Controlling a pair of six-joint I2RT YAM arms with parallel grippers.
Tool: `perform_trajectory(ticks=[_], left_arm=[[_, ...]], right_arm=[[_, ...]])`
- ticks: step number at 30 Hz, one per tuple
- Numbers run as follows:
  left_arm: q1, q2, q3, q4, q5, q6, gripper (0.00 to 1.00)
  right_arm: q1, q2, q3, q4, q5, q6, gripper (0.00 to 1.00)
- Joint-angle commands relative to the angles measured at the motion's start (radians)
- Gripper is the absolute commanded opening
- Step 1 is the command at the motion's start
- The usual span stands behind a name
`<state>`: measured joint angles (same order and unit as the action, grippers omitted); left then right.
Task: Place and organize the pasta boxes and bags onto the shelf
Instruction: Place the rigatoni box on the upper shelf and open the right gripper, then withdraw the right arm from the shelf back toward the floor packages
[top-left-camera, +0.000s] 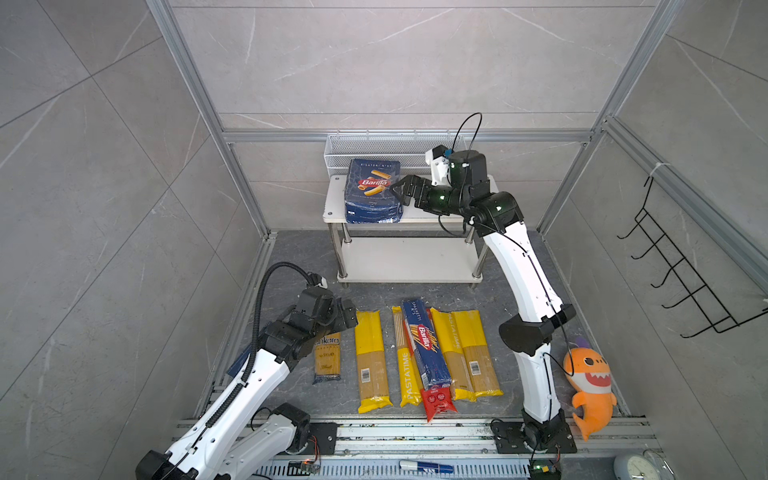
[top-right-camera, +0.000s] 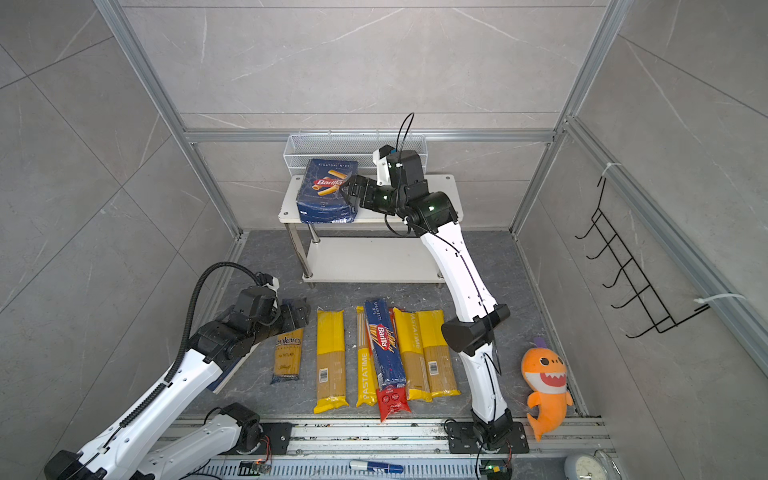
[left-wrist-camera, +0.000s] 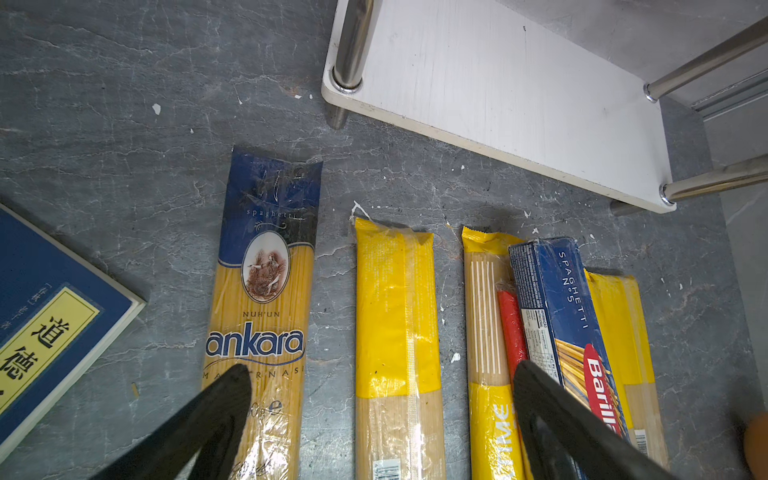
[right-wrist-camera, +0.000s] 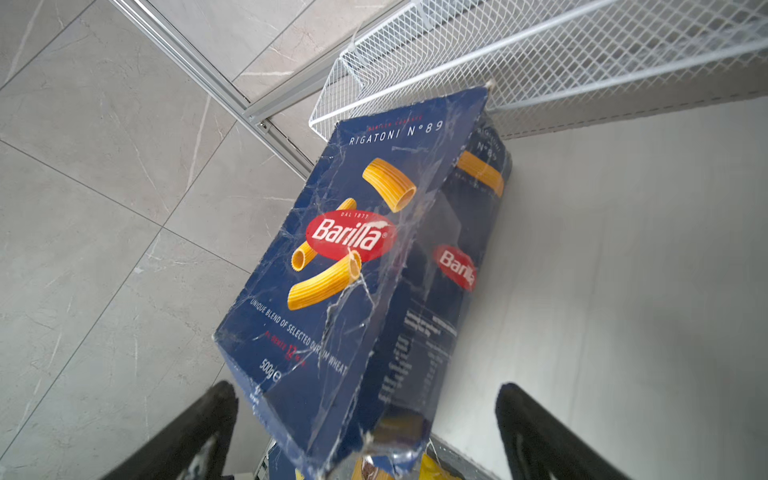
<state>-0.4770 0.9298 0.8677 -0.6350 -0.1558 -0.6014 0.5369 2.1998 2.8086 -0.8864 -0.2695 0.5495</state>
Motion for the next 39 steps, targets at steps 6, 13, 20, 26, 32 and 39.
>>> perform_trajectory(ticks=[6,13,20,26,32,39], left_arm=[[0.011,-0.021,0.022,0.001,-0.025,0.038,1.0],[0.018,-0.011,0.013,0.009,-0.019,0.048,1.0],[0.028,-0.007,0.004,0.017,-0.007,0.048,1.0],[0.035,-0.01,-0.004,0.022,0.003,0.046,1.0],[0.04,-0.04,-0.023,0.024,-0.011,0.053,1.0],[0.041,-0.052,-0.03,0.027,-0.009,0.044,1.0]], right_arm=[[0.008,0.141,0.06,0.118,-0.138,0.051,0.97],[0.022,0.186,0.091,0.144,-0.155,0.052,0.96],[0.035,0.189,0.083,0.156,-0.173,0.052,0.96],[0.038,0.196,0.091,0.145,-0.161,0.045,0.97],[0.038,0.126,0.104,0.042,-0.08,-0.048,1.0],[0.038,-0.114,-0.133,0.018,0.034,-0.161,1.0]])
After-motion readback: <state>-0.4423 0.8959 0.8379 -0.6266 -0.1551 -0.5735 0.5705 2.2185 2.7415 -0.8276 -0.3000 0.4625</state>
